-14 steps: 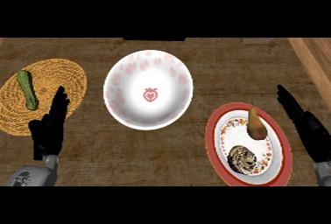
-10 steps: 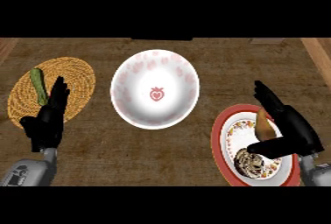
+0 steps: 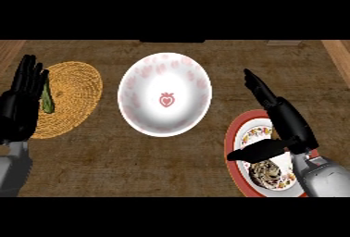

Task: Pick the pear from the plate and place it in the bowl

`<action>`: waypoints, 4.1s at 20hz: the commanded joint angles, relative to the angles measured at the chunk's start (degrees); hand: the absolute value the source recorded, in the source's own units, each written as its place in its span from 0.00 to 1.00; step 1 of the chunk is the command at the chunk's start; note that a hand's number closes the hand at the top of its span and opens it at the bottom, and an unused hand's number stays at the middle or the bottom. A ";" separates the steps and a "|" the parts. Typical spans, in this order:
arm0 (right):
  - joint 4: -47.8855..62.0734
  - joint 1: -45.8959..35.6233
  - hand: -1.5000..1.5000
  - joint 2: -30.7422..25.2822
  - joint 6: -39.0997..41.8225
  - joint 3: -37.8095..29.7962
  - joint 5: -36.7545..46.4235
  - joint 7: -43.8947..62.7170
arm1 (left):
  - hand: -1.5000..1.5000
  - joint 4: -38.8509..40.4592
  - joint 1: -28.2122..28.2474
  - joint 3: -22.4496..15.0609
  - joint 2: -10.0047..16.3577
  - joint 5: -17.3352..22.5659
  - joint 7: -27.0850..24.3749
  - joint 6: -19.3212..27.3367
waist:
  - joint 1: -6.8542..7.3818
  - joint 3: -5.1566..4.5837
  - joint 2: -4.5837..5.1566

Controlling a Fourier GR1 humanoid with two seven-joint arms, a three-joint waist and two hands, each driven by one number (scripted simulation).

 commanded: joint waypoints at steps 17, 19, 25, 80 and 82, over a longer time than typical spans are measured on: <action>-0.49 -18.35 0.00 -32.03 41.14 -6.83 -13.12 29.86 | 0.50 -0.91 -1.70 0.96 -1.91 -1.67 1.71 0.00 | -0.12 0.04 0.13; -0.80 -18.54 0.00 -32.62 45.52 -5.34 -16.18 31.86 | 0.50 -2.20 -0.40 3.39 0.91 0.37 2.56 -2.70 | 0.09 0.06 -0.05; 7.41 -23.02 0.00 -32.44 56.97 -3.37 -15.69 31.42 | 0.50 -1.91 -0.42 3.71 0.27 -0.03 2.49 -3.82 | 0.14 0.11 0.15; 30.44 -8.79 0.00 -5.04 48.97 -6.71 45.53 -3.54 | 0.50 4.09 -2.64 11.14 -8.10 -9.39 -0.65 -10.13 | -0.98 0.13 0.14; 38.55 -12.76 0.00 -4.17 47.16 -7.23 47.47 -6.63 | 0.50 -4.35 -1.22 8.96 -9.64 -10.61 5.15 -7.11 | -0.42 0.16 0.16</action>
